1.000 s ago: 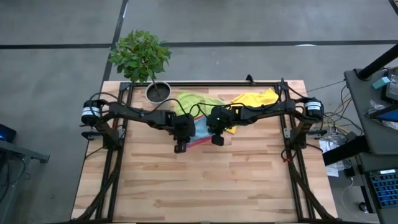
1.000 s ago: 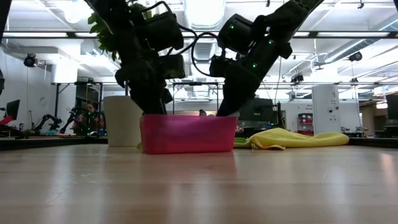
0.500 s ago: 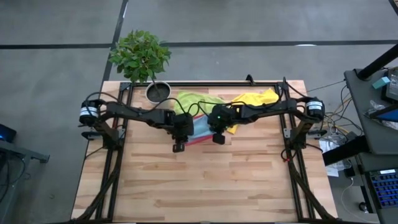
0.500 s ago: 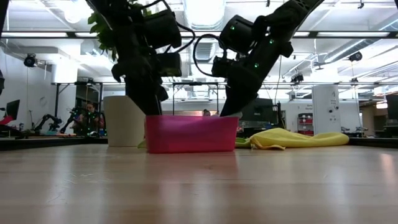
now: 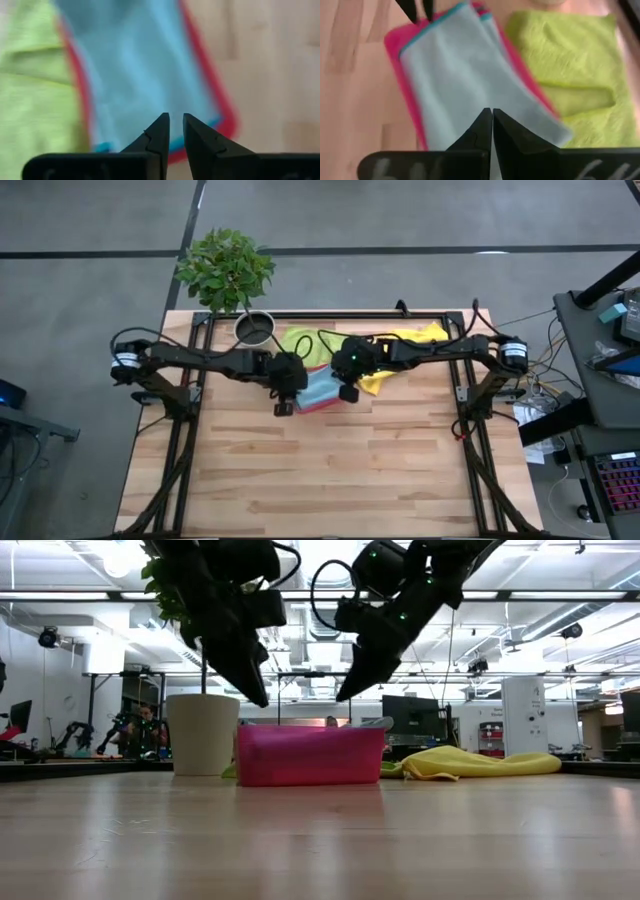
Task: Fold microfiber towels
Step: Put the folded blue microfiber cloth into the pink bin
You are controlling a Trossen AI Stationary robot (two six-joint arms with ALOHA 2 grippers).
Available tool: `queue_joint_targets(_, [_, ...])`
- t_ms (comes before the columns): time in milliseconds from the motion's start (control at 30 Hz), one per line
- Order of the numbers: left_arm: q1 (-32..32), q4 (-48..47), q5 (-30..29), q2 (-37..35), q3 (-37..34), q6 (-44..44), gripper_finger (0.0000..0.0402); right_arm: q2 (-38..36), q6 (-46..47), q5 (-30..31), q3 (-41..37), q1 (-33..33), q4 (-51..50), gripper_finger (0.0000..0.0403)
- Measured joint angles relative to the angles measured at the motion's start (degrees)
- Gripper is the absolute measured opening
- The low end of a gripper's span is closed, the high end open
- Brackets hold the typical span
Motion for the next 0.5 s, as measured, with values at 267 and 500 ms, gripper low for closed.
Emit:
queue_joint_targets(267, [3.1,3.8,-6.0,2.6,-2.0,0.4,0.0040,3.9,-0.9,4.2,-0.1,-2.3,5.3,0.0008])
queue_joint_targets(500, [3.4,4.3,-6.0,6.8,-2.0,-0.9,0.0040,9.2,-0.3,4.2,-0.2,-2.8,5.5,0.0008])
